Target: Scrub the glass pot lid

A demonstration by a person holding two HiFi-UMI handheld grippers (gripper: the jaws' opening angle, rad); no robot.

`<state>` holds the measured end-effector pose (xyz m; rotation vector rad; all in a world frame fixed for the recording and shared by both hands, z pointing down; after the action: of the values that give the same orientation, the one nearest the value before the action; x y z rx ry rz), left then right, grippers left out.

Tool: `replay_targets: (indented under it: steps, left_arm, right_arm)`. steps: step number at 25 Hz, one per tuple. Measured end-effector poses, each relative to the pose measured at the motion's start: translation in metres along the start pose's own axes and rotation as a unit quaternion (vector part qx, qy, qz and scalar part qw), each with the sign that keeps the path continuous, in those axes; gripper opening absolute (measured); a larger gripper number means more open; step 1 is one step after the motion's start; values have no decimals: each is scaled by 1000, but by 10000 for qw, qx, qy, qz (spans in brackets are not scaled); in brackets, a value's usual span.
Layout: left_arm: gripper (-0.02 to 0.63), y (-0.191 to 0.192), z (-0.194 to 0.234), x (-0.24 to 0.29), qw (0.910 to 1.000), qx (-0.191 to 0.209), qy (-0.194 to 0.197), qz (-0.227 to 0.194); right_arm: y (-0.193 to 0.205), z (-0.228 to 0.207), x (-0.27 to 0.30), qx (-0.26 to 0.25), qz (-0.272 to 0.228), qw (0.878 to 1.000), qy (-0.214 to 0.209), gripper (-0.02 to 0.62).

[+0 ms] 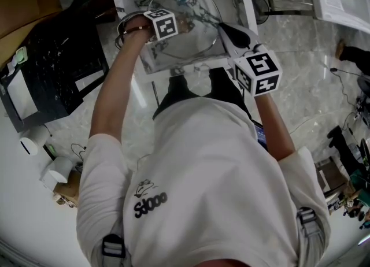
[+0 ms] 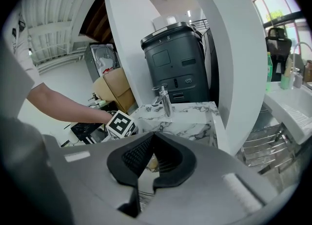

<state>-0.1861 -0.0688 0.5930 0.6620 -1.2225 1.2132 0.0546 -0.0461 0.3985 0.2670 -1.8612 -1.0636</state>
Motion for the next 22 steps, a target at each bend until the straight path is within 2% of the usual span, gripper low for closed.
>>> replay_targets:
  steps: [5, 7, 9, 11, 14, 17, 22]
  left_arm:
    - [58, -12, -32, 17, 9945, 313, 906, 412]
    - [58, -16, -44, 14, 9919, 333, 1182, 333]
    - [58, -24, -53, 9, 9882, 242, 1514, -40]
    - [57, -31, -59, 7, 9806, 80, 1894, -499]
    - [57, -42, -67, 6, 9699, -41, 2186, -1069]
    - [57, -51, -75, 6, 9582, -189, 2441, -1479]
    - [55, -70, -93, 0, 9330, -249, 3005, -1962]
  right_arm:
    - [-1, -1, 3, 23, 21, 10000, 1, 5]
    - [-2, -1, 4, 23, 13, 10000, -1, 5]
    - [-4, -1, 6, 21, 3, 10000, -5, 5]
    - [-5, -1, 8, 5, 4, 10000, -15, 5]
    - [-5, -1, 9, -35, 27, 10000, -19, 5]
    - [-4, -2, 9, -25, 50, 10000, -10, 5]
    - [-6, -4, 5, -53, 54, 10000, 4, 5]
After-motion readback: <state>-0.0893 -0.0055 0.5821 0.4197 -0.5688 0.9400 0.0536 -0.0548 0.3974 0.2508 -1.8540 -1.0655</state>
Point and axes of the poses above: the fingertips, and each gripper's own axes: x forward along the fingers, z to its left, y out of its underside, the point moved 7 cm from there along -x, backward along the fingers, and after that the axes turned 11 degrees about y, right-handed, at the moved point
